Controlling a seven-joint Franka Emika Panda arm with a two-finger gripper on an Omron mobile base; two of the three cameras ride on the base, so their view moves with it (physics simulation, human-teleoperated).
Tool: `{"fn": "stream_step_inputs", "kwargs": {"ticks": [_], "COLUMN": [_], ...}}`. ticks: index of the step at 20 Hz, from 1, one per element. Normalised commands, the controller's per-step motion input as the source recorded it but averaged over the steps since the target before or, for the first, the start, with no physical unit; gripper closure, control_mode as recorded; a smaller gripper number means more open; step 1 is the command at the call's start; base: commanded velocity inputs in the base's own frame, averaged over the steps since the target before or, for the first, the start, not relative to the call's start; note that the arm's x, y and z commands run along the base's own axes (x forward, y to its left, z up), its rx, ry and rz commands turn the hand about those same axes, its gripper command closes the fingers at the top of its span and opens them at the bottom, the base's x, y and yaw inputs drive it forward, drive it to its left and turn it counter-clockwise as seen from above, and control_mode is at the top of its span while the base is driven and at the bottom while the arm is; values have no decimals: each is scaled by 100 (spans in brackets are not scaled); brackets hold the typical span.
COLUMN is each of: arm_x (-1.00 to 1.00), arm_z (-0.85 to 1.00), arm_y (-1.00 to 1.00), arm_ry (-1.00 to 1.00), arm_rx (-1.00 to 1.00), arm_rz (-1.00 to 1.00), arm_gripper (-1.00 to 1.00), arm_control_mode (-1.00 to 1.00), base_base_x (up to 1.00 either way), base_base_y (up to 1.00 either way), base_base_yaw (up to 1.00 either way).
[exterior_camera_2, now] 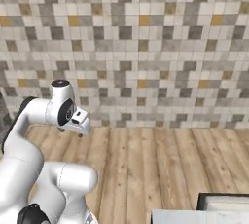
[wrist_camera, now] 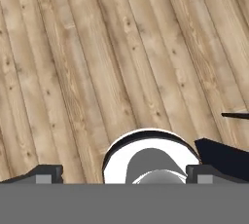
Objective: Four empty soda cans are scattered around the kitchen. Gather all the cans and cluster them next to the stove for recycling.
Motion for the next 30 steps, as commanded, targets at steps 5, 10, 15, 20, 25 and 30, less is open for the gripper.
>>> {"fn": "stream_step_inputs", "kwargs": {"ticks": [5,10,15,20,25,30], "arm_x": [0,0,0,0,0,0], "arm_z": [0,0,0,0,0,0], "arm_y": [0,0,0,0,0,0], "arm_ry": [0,0,0,0,0,0], "arm_rx": [0,0,0,0,0,0], "arm_rz": [0,0,0,0,0,0], "arm_gripper": [-100,-100,-100,-100,-100,-100], "arm_control_mode": [100,100,100,100,100,100], "base_base_x": [43,45,48,53,70,65], "base_base_y": [9,10,12,14,6,3], "base_base_yaw": [-54,-52,-48,-42,-15,-22]}}
